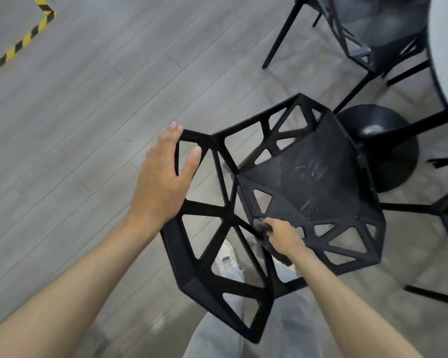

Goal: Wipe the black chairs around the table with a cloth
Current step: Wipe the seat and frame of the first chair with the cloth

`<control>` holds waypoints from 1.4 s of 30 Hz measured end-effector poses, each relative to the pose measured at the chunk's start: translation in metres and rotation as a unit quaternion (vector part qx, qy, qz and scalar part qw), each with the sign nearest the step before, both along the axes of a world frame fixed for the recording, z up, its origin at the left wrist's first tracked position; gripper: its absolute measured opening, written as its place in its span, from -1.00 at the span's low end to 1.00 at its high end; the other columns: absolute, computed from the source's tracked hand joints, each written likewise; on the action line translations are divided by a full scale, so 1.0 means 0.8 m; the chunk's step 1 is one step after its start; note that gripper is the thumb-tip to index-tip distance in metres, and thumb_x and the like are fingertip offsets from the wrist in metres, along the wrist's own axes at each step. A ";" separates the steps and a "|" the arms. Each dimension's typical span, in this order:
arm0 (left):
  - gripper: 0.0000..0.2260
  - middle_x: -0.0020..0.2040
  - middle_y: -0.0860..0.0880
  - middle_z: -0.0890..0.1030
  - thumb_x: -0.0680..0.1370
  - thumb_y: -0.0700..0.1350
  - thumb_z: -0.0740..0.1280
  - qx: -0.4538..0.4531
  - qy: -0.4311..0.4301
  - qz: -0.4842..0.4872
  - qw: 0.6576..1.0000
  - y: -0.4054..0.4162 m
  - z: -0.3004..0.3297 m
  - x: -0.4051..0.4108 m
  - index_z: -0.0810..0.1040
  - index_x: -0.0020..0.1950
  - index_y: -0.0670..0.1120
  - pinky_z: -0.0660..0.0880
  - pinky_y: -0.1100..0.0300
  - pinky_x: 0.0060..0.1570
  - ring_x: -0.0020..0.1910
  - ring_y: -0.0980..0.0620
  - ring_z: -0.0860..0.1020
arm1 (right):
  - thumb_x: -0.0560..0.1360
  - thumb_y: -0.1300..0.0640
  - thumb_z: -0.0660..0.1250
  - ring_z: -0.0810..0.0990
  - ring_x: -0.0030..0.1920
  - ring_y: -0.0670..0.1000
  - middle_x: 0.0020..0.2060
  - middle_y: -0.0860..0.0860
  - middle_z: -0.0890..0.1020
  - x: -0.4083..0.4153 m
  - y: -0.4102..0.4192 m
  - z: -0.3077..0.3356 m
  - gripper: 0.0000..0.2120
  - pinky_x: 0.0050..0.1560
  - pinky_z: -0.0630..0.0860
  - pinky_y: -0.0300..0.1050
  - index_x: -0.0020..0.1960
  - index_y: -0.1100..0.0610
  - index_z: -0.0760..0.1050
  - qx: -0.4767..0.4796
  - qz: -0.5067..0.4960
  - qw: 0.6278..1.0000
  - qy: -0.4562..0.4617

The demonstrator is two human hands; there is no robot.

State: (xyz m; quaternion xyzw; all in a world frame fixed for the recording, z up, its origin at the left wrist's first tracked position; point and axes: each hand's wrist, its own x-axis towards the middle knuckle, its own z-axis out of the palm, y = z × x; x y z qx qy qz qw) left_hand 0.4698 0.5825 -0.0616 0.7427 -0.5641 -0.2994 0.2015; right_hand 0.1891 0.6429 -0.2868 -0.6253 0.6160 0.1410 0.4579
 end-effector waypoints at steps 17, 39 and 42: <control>-0.71 0.42 -0.07 0.53 0.74 -0.02 0.15 -0.175 -0.270 -0.001 0.947 0.084 0.017 -0.076 0.54 0.36 -0.09 0.07 -0.19 0.61 0.58 -0.07 0.32 | 0.66 0.09 0.31 0.64 -0.01 -0.14 -0.09 -0.18 0.69 -0.095 0.140 0.138 -0.87 0.03 0.56 -0.02 0.04 -0.14 0.55 -0.029 -0.107 0.965 -0.237; -0.68 0.36 -0.07 0.59 0.71 0.05 0.19 -0.158 -0.317 0.066 0.933 0.172 -0.018 -0.154 0.60 0.26 -0.13 0.21 -0.10 0.57 0.53 -0.06 0.41 | 0.64 0.32 0.09 0.59 0.13 0.33 0.11 0.27 0.62 -0.009 0.084 0.070 -0.71 0.06 0.49 0.14 0.35 0.21 0.35 -0.038 0.045 0.998 -0.035; -0.67 0.37 -0.06 0.59 0.71 0.06 0.18 -0.161 -0.318 0.066 0.932 0.173 -0.021 -0.152 0.60 0.26 -0.11 0.21 -0.10 0.57 0.52 -0.06 0.42 | 0.63 0.32 0.16 0.53 0.27 0.33 0.24 0.27 0.57 0.018 0.058 0.044 -0.67 0.21 0.47 0.16 0.39 0.19 0.33 -0.010 0.042 0.999 -0.006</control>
